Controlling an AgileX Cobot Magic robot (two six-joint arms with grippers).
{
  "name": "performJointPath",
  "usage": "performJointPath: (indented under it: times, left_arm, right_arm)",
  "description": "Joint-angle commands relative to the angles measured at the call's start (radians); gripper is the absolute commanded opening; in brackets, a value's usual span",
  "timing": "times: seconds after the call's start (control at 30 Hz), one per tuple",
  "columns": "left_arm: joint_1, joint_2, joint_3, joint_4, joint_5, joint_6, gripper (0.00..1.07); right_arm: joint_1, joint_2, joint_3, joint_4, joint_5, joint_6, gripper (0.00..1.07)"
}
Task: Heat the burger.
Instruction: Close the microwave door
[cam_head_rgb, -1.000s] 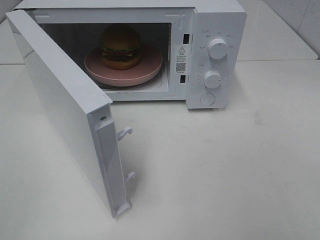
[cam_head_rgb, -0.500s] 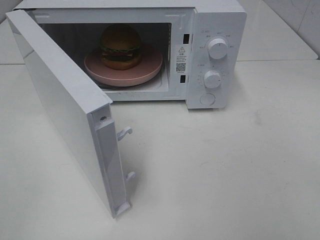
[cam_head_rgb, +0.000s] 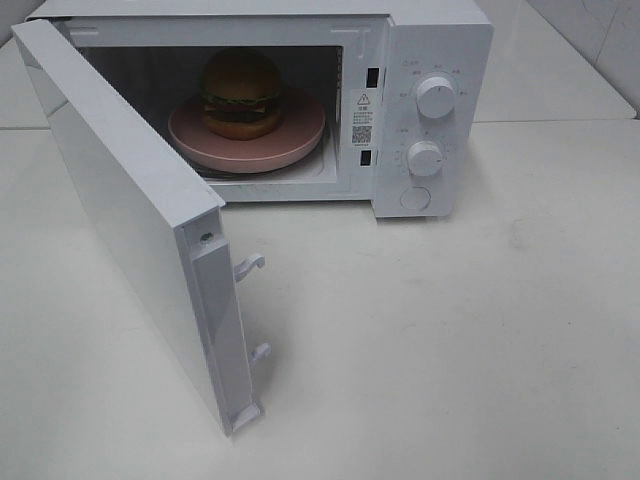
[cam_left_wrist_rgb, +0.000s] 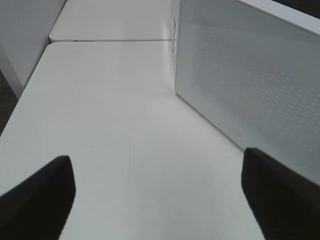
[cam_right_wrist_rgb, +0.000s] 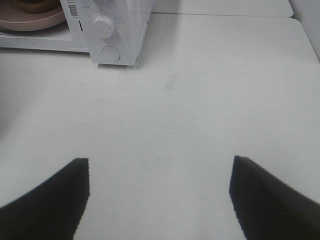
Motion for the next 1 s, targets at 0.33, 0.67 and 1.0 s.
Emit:
performJointPath:
  times: [0.33,0.67,1.0]
  left_arm:
    - [0.000,0.270,-0.005,-0.013,-0.188,-0.005,0.13]
    - [0.000,0.407,0.074,-0.039,-0.513,-0.001,0.00]
    - [0.000,0.534,0.226,-0.059,-0.977,0.001,0.00]
  right_arm:
    - [-0.008,-0.029,0.001,0.004,-0.013,0.001,0.76]
    - [-0.008,-0.029,0.001,0.004,-0.013,0.001,0.76]
    - [-0.008,-0.029,0.001,0.004,-0.013,0.001,0.76]
